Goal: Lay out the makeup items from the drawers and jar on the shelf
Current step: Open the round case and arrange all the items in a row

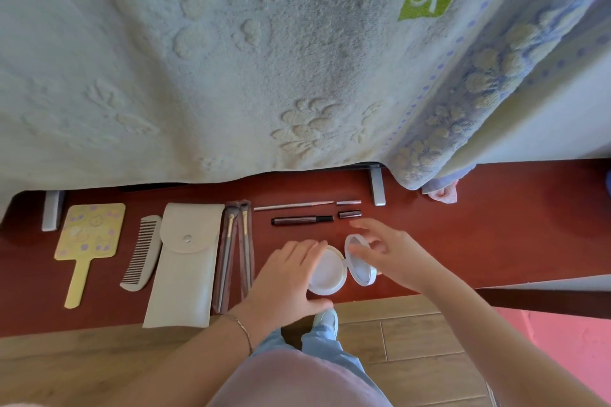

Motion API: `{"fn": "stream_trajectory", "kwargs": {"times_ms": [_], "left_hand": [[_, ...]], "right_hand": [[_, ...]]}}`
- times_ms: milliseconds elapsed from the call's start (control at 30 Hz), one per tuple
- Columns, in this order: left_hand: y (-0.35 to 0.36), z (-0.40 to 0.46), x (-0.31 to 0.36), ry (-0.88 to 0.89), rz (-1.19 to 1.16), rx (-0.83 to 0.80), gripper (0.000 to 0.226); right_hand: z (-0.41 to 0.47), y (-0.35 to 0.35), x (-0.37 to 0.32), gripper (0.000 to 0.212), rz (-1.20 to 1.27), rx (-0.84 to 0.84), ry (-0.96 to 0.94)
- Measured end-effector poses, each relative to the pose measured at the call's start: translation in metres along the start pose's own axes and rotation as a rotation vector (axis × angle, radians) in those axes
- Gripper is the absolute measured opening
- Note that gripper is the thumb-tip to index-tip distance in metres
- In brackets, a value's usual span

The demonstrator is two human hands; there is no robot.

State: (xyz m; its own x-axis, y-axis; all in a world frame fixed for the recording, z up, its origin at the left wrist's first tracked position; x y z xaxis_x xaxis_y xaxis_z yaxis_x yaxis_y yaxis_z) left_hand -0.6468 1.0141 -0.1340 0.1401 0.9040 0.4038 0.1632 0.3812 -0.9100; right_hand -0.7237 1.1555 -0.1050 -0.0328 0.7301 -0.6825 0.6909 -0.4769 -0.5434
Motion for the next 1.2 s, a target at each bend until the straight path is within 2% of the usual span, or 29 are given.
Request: {"fn": "stream_trajectory", "kwargs": {"times_ms": [200,400,600,667,733,800,867,933,1067,1200], "left_hand": [[0.005,0.007,-0.005,0.029,-0.005,0.027,0.087],[-0.002,0.026,-0.007,0.047,-0.017,-0.05,0.083],[-0.002,0.02,-0.004,0.049,0.009,0.021,0.08],[-0.01,0.01,-0.01,0.012,0.01,0.099,0.07],[-0.026,-0.005,-0.024,-0.06,0.046,0.214,0.049],[-0.042,-0.023,-0.046,-0.151,0.139,0.291,0.039],[-0.052,-0.043,-0.072,-0.223,0.253,0.308,0.039],[-0.052,-0.059,-0.094,-0.268,0.346,0.266,0.043],[-0.04,-0.075,-0.108,-0.257,0.432,0.148,0.051],[-0.033,-0.079,-0.107,-0.27,0.424,0.145,0.043]], "right_hand": [[-0.004,0.002,0.008,0.042,0.041,0.06,0.07],[-0.002,-0.007,0.017,0.04,0.099,0.105,0.083],[0.0,-0.007,0.018,0.04,0.09,0.124,0.08],[-0.004,-0.014,0.009,0.043,-0.082,0.253,0.027],[-0.014,-0.024,-0.018,0.037,-0.278,0.506,-0.168],[-0.022,-0.014,-0.055,0.028,-0.391,0.639,-0.404],[-0.019,0.02,-0.088,0.029,-0.477,0.574,-0.579],[-0.007,0.065,-0.108,0.038,-0.594,0.423,-0.671],[0.024,0.134,-0.115,0.058,-0.863,0.156,-0.646],[0.037,0.154,-0.103,0.059,-0.961,0.022,-0.612]]}}
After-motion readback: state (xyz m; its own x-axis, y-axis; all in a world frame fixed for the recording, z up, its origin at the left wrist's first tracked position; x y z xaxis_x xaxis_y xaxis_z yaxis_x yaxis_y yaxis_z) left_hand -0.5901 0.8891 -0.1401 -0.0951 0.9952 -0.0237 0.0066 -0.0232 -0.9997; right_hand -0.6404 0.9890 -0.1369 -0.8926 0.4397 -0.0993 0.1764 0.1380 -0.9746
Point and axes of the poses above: each hand's wrist, its own z-axis towards the middle knuckle, its own y-axis out of the palm, x = y × z, the point moved 7 cm from there along z, towards the middle knuckle, and after that the axes turned 5 degrees about -y, right-handed, at the moved point
